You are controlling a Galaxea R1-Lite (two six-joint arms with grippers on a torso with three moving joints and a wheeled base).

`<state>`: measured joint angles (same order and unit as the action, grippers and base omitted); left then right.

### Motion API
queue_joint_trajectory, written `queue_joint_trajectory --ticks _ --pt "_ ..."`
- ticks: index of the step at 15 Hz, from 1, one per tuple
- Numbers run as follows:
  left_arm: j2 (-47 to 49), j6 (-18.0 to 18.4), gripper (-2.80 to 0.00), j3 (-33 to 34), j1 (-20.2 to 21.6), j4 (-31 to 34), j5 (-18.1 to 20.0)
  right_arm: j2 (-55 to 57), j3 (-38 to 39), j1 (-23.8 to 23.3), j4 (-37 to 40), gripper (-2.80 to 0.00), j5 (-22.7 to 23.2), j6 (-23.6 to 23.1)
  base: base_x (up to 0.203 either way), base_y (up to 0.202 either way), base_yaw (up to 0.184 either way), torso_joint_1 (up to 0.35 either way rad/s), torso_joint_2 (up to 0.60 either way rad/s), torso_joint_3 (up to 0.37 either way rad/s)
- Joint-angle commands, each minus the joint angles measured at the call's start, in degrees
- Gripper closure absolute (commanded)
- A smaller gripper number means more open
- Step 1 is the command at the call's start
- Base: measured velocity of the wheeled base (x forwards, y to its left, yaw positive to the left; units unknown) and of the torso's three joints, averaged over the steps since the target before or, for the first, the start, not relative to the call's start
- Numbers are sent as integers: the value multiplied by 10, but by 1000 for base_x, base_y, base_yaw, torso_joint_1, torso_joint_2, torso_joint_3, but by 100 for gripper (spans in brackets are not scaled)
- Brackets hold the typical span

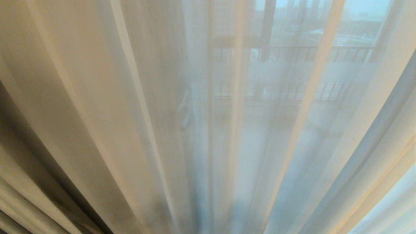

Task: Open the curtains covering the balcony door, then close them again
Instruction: Close the outer curtains on both sides

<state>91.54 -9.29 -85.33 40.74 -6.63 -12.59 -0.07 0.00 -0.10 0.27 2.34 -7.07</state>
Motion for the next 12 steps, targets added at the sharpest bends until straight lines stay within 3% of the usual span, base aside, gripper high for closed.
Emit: queue_joint_trajectory --ticks 1,12 --pt "84 0 -280 -56 4 0 -2 1 0 0 0 0 0 -1 0 0 0 0 0 0" --pt "254 -2 -280 -240 16 4 -12 1 0 0 0 0 0 -1 0 0 0 0 0 0"
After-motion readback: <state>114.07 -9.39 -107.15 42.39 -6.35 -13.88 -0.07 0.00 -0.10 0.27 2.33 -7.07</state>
